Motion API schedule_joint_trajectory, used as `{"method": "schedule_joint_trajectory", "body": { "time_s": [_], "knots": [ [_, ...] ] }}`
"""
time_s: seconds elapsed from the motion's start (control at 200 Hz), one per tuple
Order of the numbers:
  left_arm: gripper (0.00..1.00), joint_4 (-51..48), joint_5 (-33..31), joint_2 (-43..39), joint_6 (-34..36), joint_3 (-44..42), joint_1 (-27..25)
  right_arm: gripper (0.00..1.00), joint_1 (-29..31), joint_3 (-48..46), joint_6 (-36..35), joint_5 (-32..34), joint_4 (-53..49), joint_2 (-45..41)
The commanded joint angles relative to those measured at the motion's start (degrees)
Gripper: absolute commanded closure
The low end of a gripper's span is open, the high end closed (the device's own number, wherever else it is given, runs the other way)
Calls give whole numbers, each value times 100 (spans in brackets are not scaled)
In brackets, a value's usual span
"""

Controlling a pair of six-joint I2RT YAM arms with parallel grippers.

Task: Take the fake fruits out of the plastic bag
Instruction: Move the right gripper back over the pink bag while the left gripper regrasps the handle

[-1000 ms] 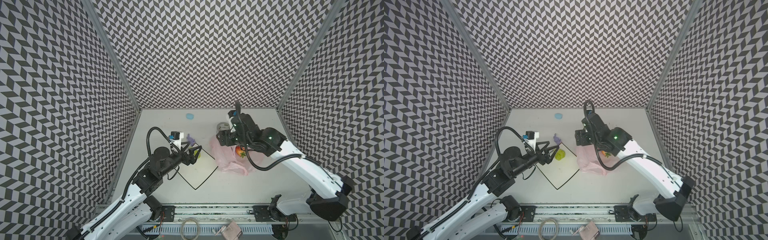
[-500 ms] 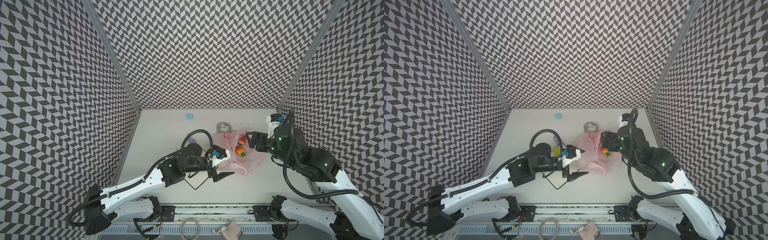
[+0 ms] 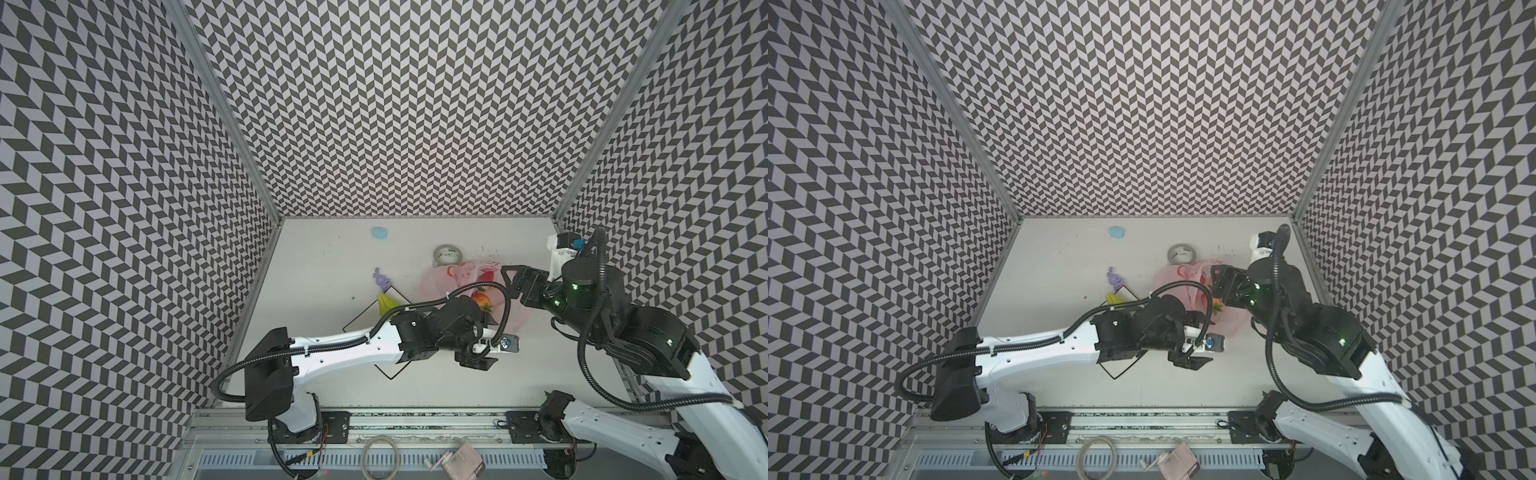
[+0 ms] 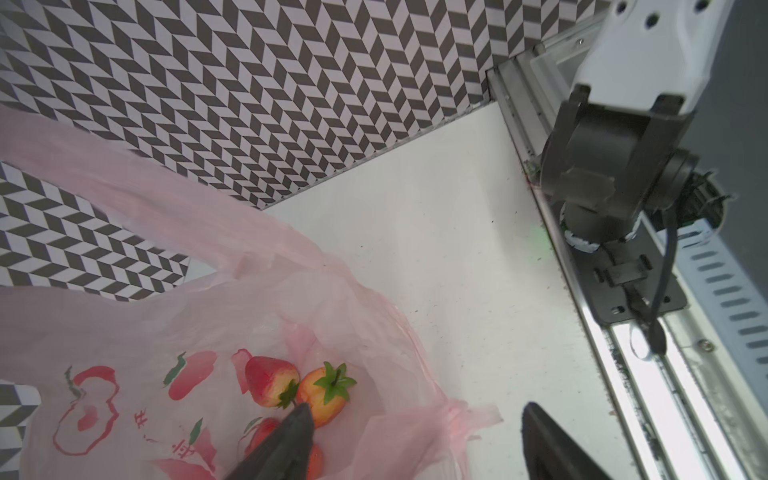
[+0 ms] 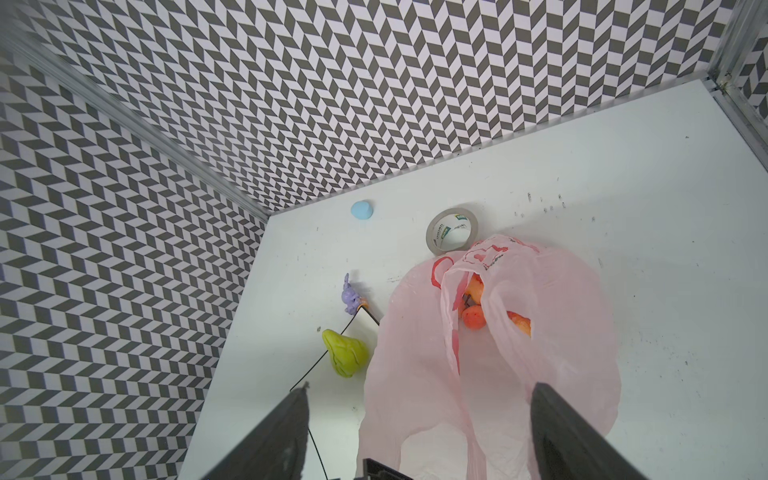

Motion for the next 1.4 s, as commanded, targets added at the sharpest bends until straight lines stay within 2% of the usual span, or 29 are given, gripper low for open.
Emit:
{"method": "schedule_joint_trajectory", "body": {
  "time_s": [0.0, 0.19, 0.305, 0.431, 0.551, 0.686, 0.811, 0.941, 1.046, 1.152, 1.257, 1.397],
  "knots": [
    [32, -376, -415, 97, 364, 245, -36, 18, -29, 16, 70, 185, 20, -105],
    [52, -740, -538, 283, 529, 380, -31, 19, -29, 7, 16, 213, 23, -149],
    [75, -754, -595, 320, 479, 465, -36, 18, -29, 11, -20, 243, 1, -182],
    [100, -333, -585, 65, 177, 363, -29, 19, -29, 73, -19, 303, -88, -232],
    [100, 632, -655, -490, -327, -121, -20, 18, -29, 84, -44, 368, -108, -307],
    [100, 2095, -1144, -1226, -1266, -950, -1, 18, -29, 119, -160, 397, -13, -311],
    [100, 3362, -1983, -1832, -2528, -1760, 38, 18, -29, 202, -460, 309, 197, -201],
    [100, 4323, -2957, -2412, -4069, -2590, 117, 20, -29, 402, -1096, -236, 543, 68],
    [100, 4585, -3561, -2716, -5148, -3058, 174, 24, -29, 522, -1803, -1159, 869, 371],
    [100, 4556, -3801, -2881, -5788, -3300, 175, 29, -20, 604, -2272, -1960, 998, 694],
    [100, 4370, -4298, -3052, -6581, -3502, 187, 33, -12, 471, -2531, -2222, 981, 949],
    [100, 3914, -4715, -3190, -7713, -3646, 192, 39, 14, -249, -2352, -2301, 1205, 886]
  ]
}}
